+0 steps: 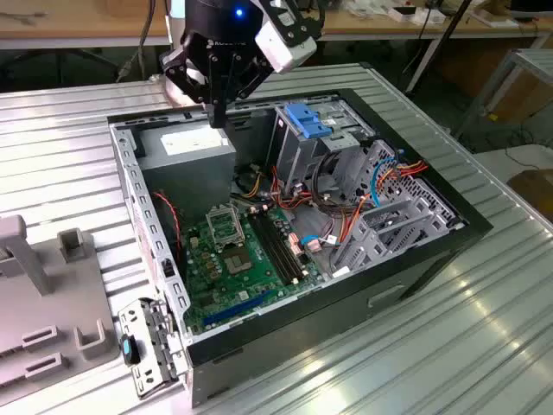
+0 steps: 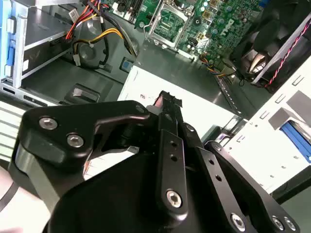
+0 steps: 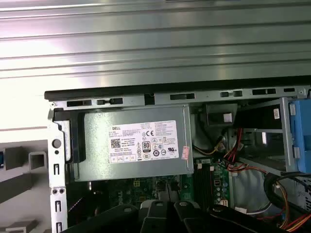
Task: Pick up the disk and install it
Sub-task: 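Reach for the disk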
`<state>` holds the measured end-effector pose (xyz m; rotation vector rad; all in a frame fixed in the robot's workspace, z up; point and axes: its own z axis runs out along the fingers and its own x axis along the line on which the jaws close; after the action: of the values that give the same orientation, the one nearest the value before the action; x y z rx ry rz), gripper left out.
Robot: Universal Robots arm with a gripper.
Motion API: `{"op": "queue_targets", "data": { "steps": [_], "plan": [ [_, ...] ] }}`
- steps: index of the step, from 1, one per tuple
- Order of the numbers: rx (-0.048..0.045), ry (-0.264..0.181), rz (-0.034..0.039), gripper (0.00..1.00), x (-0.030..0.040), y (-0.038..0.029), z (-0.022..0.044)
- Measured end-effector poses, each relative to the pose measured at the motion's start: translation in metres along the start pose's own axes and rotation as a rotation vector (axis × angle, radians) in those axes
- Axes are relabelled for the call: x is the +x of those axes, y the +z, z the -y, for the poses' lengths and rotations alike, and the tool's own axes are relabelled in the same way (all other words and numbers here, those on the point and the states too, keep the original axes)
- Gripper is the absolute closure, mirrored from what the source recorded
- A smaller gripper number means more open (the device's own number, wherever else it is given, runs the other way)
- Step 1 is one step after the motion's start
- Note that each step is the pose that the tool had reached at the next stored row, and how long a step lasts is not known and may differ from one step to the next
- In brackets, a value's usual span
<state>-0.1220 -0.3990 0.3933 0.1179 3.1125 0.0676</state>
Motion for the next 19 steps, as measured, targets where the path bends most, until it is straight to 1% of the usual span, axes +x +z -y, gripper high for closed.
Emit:
{"op": "queue_targets", "data": {
  "steps": [2, 5, 6, 7, 10, 19],
  "plan": [
    [0.0001, 0.000, 0.0000, 0.89, 0.0044, -0.0001, 0.0003],
    [0.0000, 0.000, 0.0000, 0.89, 0.0084, -0.0002, 0.0006],
    [0.0000, 0.000, 0.0000, 0.89, 0.0109, -0.0003, 0.0008],
    [0.0000, 0.000, 0.0000, 0.89, 0.0148, -0.0004, 0.0011],
    [0.0000, 0.000, 0.0000, 0.89, 0.0187, -0.0005, 0.0014],
    [0.0000, 0.000, 0.0000, 0.89, 0.0255, -0.0007, 0.0019]
  ]
}}
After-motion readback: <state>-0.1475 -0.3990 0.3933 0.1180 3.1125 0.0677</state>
